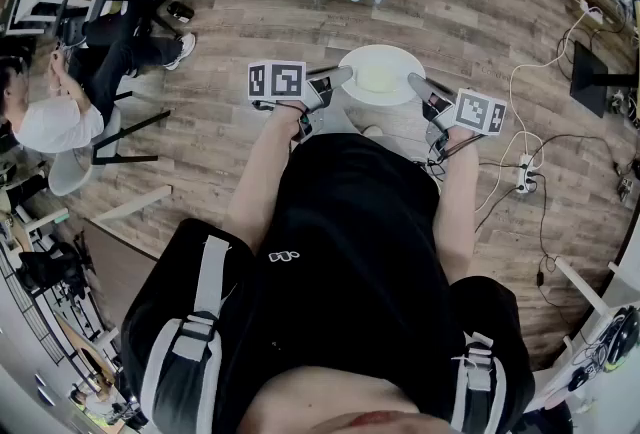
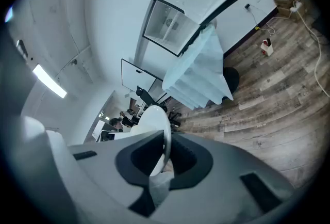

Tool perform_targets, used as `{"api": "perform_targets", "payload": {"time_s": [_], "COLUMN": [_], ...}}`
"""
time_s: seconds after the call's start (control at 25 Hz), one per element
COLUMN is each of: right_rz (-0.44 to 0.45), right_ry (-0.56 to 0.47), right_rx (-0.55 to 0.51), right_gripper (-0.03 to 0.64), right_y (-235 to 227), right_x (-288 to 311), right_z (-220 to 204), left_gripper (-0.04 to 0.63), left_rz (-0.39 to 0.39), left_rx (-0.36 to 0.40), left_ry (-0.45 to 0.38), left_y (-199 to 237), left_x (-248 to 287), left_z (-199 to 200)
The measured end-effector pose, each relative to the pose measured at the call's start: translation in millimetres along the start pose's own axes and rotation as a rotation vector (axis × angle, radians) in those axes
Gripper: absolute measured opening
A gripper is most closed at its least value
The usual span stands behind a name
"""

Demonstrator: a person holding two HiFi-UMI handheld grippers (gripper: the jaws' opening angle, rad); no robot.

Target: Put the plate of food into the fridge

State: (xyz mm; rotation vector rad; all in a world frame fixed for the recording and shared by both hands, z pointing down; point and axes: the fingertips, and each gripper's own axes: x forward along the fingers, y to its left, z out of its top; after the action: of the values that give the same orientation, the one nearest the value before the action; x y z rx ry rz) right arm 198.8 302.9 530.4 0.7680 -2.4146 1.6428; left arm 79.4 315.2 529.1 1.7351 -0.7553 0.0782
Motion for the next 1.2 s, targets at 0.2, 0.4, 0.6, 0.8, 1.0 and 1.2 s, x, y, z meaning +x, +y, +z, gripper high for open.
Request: {"api": "perform_targets", "payload": {"time_s": [0.2,0.4,0.6,0.8,1.0,1.2], "right_rz": [-0.001,-0.001,-0.012,-0.020,-0.046,-0.067], "right_ry": [0.000,0.001,-0.020,-0.053,-0.095,-0.127], "right_rx": [-0.003,-0.001,0.015,0.025,0.054,0.073], "right_gripper": [0.028,0.028,0.028,0.028,0.029,0.029], "right_y": [1.3,3.4,4.7,9.1,10.4,16.3], "right_x": [1.3,3.8,9.8,18.5,31.0,59.1], "right_z": [-4.2,-7.4,-6.0,0.1,11.8,30.5], "left_gripper": [0.028,0.028,0.028,0.028,0.028,0.028], "left_rz": [-0.002,-0.009,-0.017,-0.039,-0.068,-0.084], "left_rx": [-0.005,-0.009,-0.013,-0.006,0.007,0.010], "left_ry": [0.001,-0.008,-0.005,0.018,0.053,0.077], "left_y": [2.2,3.9,7.9,12.4,20.1,35.1], "left_x": [-3.5,-7.4,-10.3,-12.9,-12.0,-18.9], "left_z": [-4.2,-4.1,-0.4,12.1,32.7,64.8]}}
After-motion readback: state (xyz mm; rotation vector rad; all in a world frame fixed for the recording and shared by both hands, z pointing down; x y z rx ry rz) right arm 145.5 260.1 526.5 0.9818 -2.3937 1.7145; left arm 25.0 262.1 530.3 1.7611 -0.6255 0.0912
